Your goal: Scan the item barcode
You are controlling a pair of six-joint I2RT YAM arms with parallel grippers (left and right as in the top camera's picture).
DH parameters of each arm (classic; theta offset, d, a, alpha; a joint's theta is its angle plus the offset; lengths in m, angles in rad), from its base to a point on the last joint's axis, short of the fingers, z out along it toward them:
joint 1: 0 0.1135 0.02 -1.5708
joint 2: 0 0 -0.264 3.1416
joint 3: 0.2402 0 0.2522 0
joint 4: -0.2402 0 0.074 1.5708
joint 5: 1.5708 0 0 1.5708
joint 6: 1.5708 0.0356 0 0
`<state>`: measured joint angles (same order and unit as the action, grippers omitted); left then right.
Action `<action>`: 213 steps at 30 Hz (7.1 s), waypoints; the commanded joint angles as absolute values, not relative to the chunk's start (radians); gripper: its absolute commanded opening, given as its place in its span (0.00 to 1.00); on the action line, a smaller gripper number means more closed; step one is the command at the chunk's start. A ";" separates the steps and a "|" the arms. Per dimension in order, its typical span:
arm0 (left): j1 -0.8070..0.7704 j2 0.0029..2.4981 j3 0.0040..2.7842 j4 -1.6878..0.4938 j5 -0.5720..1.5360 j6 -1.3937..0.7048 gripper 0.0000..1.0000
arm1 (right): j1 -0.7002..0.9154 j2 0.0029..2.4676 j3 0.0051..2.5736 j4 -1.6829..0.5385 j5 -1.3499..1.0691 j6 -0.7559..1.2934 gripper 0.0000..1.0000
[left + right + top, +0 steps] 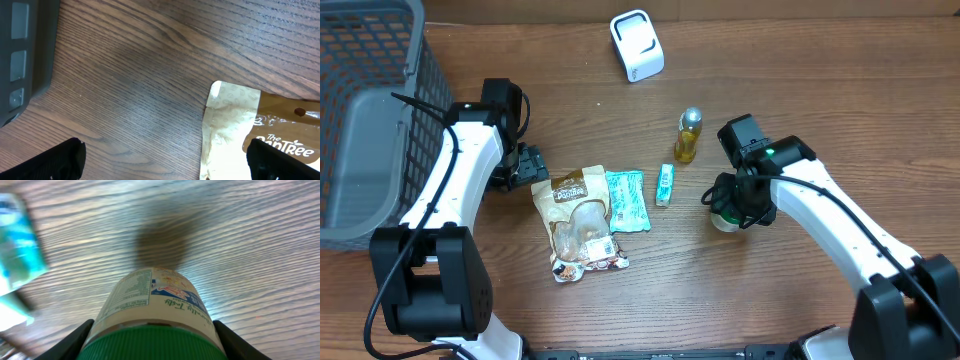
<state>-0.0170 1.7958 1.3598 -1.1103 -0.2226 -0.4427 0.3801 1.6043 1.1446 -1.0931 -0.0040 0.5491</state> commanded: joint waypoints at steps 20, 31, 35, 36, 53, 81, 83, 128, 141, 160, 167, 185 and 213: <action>-0.013 1.806 1.354 -1.109 -0.243 -0.450 1.00 | 0.382 1.551 1.179 -1.113 -0.152 0.550 0.42; -0.013 1.806 1.354 -1.110 -0.243 -0.450 0.99 | 0.382 1.551 1.179 -1.113 -0.229 0.549 0.43; -0.013 1.806 1.354 -1.110 -0.243 -0.450 0.99 | 0.382 1.551 1.179 -1.114 -0.294 0.549 0.43; -0.013 1.806 1.354 -1.110 -0.243 -0.450 1.00 | 0.382 1.551 1.180 -1.113 -0.300 0.549 0.43; -0.013 1.806 1.354 -1.110 -0.243 -0.450 1.00 | 0.382 1.551 1.179 -1.113 -0.608 0.549 0.43; -0.013 1.806 1.354 -1.110 -0.243 -0.450 1.00 | 0.382 1.551 1.179 -1.121 -1.124 0.915 0.40; -0.013 1.806 1.354 -1.110 -0.243 -0.450 0.99 | 0.382 1.551 1.179 -1.121 -1.128 0.917 0.41; -0.013 1.806 1.354 -1.109 -0.243 -0.450 1.00 | 0.387 1.585 1.834 -0.874 0.177 0.200 0.04; -0.013 1.806 1.354 -1.110 -0.243 -0.450 1.00 | 0.393 1.858 1.834 -0.572 0.047 0.205 0.04; -0.013 1.806 1.354 -1.110 -0.243 -0.450 1.00 | 0.393 2.155 1.834 -0.140 0.012 0.213 0.04; -0.013 1.806 1.354 -1.110 -0.243 -0.450 1.00 | 0.392 2.220 1.834 -0.007 0.012 0.329 0.04; -0.013 1.806 1.354 -1.109 -0.243 -0.450 1.00 | 0.390 2.348 1.834 0.330 0.017 0.348 0.04; -0.013 1.806 1.354 -1.109 -0.243 -0.450 1.00 | 0.386 2.460 1.834 0.519 0.024 0.344 0.04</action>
